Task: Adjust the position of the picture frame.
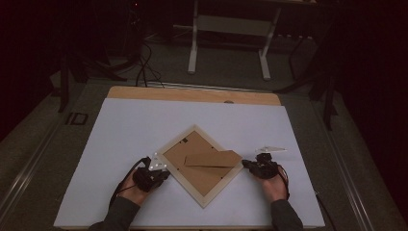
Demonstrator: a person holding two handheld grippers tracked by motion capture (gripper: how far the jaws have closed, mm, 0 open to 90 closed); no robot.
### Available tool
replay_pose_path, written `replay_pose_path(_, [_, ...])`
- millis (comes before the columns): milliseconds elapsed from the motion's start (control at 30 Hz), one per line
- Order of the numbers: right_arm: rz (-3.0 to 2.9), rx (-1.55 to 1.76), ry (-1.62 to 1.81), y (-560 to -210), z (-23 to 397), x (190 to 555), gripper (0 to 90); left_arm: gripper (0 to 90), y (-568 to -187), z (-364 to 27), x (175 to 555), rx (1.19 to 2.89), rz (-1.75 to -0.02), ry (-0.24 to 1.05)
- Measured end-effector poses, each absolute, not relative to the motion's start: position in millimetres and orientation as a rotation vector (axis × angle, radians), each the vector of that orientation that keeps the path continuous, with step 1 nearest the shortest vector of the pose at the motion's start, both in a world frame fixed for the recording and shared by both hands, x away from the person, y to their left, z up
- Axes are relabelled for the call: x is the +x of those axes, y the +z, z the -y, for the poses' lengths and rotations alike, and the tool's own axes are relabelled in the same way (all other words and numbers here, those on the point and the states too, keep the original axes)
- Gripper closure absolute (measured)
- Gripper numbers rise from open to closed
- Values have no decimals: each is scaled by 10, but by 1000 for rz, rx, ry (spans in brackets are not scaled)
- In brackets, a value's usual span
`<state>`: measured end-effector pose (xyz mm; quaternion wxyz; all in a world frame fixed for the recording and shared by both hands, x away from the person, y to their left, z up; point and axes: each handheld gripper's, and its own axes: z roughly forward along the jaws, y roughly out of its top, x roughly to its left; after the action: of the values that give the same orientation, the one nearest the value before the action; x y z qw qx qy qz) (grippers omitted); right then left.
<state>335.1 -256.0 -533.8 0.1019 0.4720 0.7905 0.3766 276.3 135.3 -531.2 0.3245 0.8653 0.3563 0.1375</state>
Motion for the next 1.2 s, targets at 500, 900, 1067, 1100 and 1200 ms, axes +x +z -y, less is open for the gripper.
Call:
replay_pose_path(500, [-2377, 1345, 1103, -5328, 2515, 3328, 900, 900, -5318, -1288, 2767, 2259, -954, 399])
replay_pose_path(900, [-2397, 1323, 1099, -5325, 2472, 3307, 900, 900, -5325, -1227, 2769, 2246, -970, 419])
replay_pose_path(1067, [-2403, 1323, 1098, -5323, 2451, 3297, 900, 900, -5323, -1219, 2769, 2250, -968, 416])
replay_pose_path(1100, [-2405, 1320, 1100, -5324, 2447, 3296, 900, 900, -5323, -1217, 2767, 2250, -965, 414])
replay_pose_path(1200, [-2408, 1318, 1096, -5323, 2439, 3293, 900, 900, -5322, -1217, 2765, 2255, -955, 407])
